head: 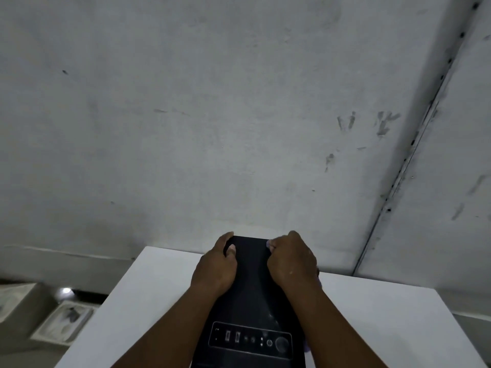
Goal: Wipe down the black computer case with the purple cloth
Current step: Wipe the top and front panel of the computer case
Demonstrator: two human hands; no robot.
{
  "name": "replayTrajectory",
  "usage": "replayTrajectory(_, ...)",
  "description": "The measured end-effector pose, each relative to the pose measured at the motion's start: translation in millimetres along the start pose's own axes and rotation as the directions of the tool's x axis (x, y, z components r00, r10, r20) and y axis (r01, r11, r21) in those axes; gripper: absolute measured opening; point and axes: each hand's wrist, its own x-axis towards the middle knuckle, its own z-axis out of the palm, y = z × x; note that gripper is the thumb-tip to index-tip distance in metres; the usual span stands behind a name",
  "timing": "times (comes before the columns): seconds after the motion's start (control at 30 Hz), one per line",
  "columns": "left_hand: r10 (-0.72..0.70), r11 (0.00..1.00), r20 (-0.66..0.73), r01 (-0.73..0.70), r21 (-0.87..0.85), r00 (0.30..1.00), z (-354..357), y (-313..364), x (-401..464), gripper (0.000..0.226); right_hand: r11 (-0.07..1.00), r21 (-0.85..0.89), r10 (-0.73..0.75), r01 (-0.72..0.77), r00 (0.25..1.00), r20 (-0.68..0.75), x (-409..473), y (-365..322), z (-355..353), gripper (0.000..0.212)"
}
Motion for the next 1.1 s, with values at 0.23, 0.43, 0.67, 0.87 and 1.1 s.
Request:
replayTrajectory(0.23,0.004,1.0,0.001,-0.004,-0.001,1.0,-0.8,2.0,0.3,0.043,0.997,0.075,0.03,-0.025,0.998,-0.061,-5.2,13.2,14.2,0.018)
replayTrajectory(0.43,0.008,1.0,-0.002,-0.008,0.011,1.0,-1.1,2.4,-0.1,0.043,0.996,0.095,0.009,-0.004,0.999,-0.049,16.3,7.6,12.2,0.023)
replayTrajectory(0.67,0.008,1.0,0.001,-0.008,0.001,1.0,0.2,2.1,-1.2,0.043,0.992,0.124,0.006,-0.001,0.999,-0.042,17.0,10.0,12.7,0.023)
replayTrajectory(0.87,0.007,1.0,-0.012,-0.007,-0.002,1.0,-1.0,3.8,-3.3,0.043,0.991,0.131,-0.011,0.018,0.998,-0.057,2.4,22.8,20.9,0.02)
replayTrajectory(1.1,0.003,1.0,-0.009,-0.003,0.001,1.0,-1.5,4.2,-4.6,0.043,0.992,0.127,0.028,-0.023,0.999,-0.037,15.6,17.3,10.8,0.022)
